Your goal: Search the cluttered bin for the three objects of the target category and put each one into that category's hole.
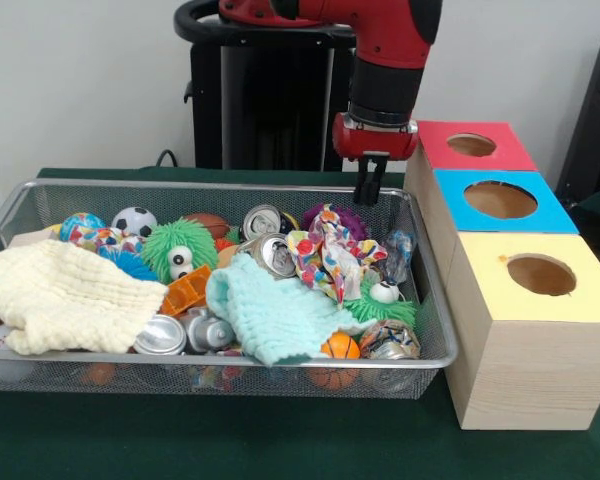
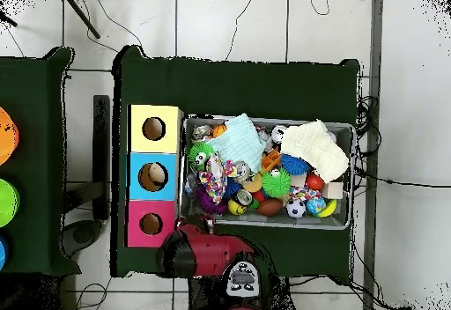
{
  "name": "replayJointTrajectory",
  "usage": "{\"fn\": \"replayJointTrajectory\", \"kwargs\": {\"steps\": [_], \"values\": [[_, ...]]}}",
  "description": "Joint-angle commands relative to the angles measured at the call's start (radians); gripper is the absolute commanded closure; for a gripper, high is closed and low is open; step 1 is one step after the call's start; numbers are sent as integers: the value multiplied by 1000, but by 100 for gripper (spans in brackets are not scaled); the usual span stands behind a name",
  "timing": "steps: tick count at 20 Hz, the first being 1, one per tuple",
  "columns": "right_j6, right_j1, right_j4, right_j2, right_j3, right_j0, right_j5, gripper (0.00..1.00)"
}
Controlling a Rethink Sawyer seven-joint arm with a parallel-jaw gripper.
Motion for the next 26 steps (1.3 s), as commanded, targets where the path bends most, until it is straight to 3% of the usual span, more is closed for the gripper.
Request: {"fn": "replayJointTrajectory", "kwargs": {"steps": [1,16,19,20,23,24,26], "values": [[144,-12,-8,88,47,-66,76,100],[69,1,-85,80,49,-199,75,100],[89,18,-97,94,40,-217,20,100],[105,28,-84,78,43,-191,23,100],[107,24,-98,69,49,-199,9,100],[137,22,-82,60,70,-148,-10,100],[145,15,-78,56,79,-132,-15,100]]}}
